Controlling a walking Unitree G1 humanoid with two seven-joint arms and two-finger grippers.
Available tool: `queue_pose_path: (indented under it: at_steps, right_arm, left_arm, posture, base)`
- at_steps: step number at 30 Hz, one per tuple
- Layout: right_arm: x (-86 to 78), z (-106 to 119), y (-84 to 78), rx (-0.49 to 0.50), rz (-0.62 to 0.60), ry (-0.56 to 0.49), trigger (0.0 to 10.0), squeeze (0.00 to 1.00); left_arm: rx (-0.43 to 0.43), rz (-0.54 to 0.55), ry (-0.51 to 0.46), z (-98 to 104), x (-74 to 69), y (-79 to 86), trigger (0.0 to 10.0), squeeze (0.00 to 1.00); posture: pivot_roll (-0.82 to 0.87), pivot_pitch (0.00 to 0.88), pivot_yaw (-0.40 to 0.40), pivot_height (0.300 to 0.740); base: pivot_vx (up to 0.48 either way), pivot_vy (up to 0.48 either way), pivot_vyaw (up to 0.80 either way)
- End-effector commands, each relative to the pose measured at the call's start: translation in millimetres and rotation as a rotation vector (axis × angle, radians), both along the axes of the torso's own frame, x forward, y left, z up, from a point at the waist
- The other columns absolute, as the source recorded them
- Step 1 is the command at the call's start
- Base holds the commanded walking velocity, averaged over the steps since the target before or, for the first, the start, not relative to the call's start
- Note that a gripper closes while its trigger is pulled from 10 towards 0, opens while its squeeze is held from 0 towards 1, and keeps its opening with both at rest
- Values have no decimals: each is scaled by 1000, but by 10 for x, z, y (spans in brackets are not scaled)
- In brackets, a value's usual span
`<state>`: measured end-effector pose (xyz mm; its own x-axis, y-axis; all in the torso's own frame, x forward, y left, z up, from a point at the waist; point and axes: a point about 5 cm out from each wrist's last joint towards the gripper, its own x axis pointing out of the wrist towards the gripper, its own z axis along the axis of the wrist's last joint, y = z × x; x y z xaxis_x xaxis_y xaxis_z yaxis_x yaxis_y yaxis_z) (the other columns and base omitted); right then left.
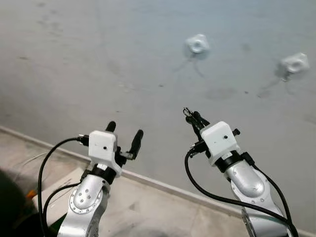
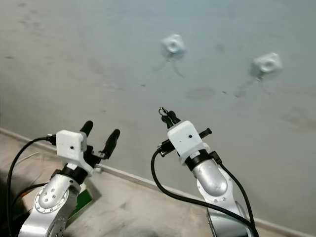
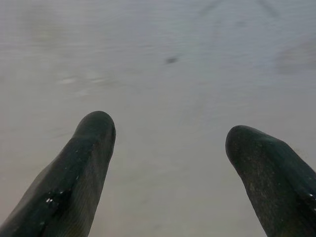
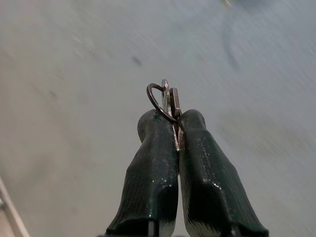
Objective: Hang keys on a hook
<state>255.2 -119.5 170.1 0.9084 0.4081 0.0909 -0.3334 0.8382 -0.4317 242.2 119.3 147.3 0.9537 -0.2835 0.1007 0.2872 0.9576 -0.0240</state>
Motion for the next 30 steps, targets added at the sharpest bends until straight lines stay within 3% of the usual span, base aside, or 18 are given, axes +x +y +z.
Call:
queue_pose_path:
  at_steps: [1, 9, 12, 17, 20, 24, 30]
  right_arm:
    - [-14, 66, -4, 18, 3, -10, 10000, 0]
    - [23, 87, -9, 64, 4, 30, 10000, 0]
    - [57, 58, 48, 185, 87, 160, 10000, 0]
    - [75, 63, 92, 234, 170, 231, 10000, 0]
    - [112, 123, 117, 267, 256, 264, 10000, 0]
    - [123, 243, 199, 297, 391, 266, 10000, 0]
    - [122, 309, 256, 310, 449, 272, 10000, 0]
  left_arm:
    - [0, 1, 23, -41, 21, -9, 10000, 0]
    - [-12, 14, 31, -51, 57, -5, 10000, 0]
    - [-39, -72, 47, -70, 63, -49, 10000, 0]
    - [-59, -103, 49, -61, 67, -52, 10000, 0]
    - [-107, -176, 77, -68, 23, -94, 10000, 0]
    - [-133, -195, 78, -62, 12, -96, 10000, 0]
    - [-135, -214, 77, -56, 1, -119, 10000, 0]
  posture:
    - [-29, 103, 5, 740]
    - [-34, 111, 0, 740]
    - [-37, 110, -2, 740]
    - [-34, 104, -2, 740]
    - [-28, 102, -2, 740]
    - [-18, 99, -6, 740]
    - [-13, 96, -8, 740]
  base:
    - [0, 0, -800]
    - [0, 0, -800]
    - [0, 0, -710]
    - [0, 0, -485]
    - [0, 0, 0]
    - [0, 0, 0]
    - [0, 0, 384]
